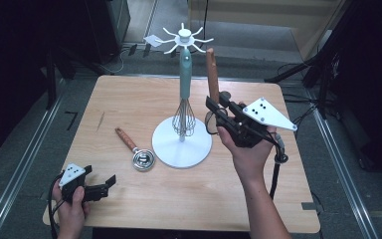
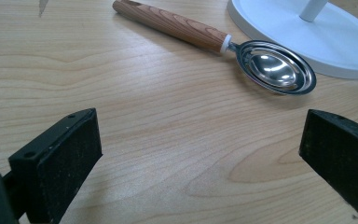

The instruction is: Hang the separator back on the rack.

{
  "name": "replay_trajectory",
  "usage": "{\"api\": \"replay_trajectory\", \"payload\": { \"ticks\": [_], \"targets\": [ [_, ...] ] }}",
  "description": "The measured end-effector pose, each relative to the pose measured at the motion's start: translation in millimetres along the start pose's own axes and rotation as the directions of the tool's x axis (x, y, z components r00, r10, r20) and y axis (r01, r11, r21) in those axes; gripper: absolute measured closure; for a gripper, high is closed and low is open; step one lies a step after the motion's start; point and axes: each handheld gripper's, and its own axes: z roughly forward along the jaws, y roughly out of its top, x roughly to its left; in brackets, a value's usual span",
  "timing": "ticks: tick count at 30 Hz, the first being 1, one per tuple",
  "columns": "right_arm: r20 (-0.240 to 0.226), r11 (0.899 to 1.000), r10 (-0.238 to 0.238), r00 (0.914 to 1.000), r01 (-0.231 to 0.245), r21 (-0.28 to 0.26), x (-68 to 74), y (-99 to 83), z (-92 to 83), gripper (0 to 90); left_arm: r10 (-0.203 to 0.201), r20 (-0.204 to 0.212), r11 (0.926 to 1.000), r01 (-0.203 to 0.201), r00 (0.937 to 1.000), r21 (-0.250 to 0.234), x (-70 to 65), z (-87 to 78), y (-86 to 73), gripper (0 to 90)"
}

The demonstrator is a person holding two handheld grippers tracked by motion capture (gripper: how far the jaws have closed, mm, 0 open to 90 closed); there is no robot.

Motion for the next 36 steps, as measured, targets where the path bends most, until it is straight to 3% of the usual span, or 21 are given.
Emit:
{"api": "replay_trajectory", "payload": {
  "ticks": [25, 36],
  "targets": [
    [-0.017, 1.000, 0.010, 0.9998, -0.009, 0.017, 2.2, -4.0, 19.8, 70.5, 0.003, 0.000, 1.0000, -0.003, 1.0000, 0.000, -0.1, -0.1, 0.0, 0.0],
    [-0.007, 1.000, -0.022, 0.9997, 0.022, 0.014, 4.3, -2.1, 19.8, 67.6, 0.007, -0.002, 1.0000, -0.007, 1.0000, 0.000, -0.3, -0.2, 0.0, 0.0]
  ]
}}
